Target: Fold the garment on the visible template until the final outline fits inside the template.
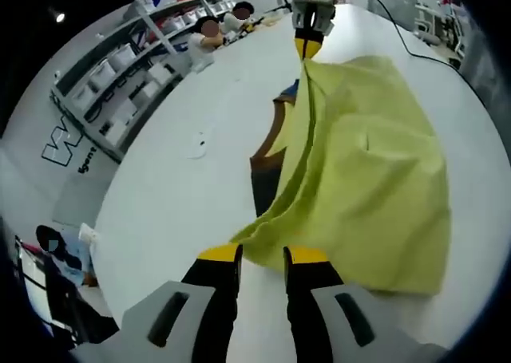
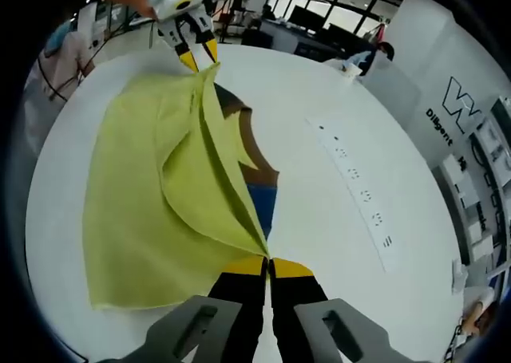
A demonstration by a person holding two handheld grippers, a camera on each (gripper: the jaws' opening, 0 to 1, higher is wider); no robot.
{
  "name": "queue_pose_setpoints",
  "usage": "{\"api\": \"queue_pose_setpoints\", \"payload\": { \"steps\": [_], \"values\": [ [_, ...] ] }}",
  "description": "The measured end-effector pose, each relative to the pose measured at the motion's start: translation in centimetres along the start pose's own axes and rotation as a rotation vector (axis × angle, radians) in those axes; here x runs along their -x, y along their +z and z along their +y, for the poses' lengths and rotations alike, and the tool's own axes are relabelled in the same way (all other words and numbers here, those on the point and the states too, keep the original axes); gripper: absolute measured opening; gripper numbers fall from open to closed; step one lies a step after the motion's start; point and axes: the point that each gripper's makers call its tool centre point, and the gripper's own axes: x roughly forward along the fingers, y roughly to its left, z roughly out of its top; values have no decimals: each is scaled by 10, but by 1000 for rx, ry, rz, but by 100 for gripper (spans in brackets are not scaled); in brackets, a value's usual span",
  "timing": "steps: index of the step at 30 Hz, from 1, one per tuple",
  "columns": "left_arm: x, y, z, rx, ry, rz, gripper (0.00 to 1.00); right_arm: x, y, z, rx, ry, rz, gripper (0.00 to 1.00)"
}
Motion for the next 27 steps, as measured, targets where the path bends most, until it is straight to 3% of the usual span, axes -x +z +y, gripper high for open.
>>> {"api": "queue_pose_setpoints", "payload": {
  "steps": [7,10,14,23,27],
  "values": [
    [-8,7,5,1,13,-14,34,0,1,-1,-10,-3,-3,0],
    [-12,12,3,9,3,-23,30,0,0,-1,-10,-3,-2,0],
    [-17,16,1,14,-8,-26,15,0,0,-2,-21,-4,-5,0],
    [-18,11,5,45,-25,-6,10,2,3,-5,-22,-10,-11,0],
    [-17,7,13,74,2,16,9,2,4,-8,-23,-19,-10,0]
  ]
}}
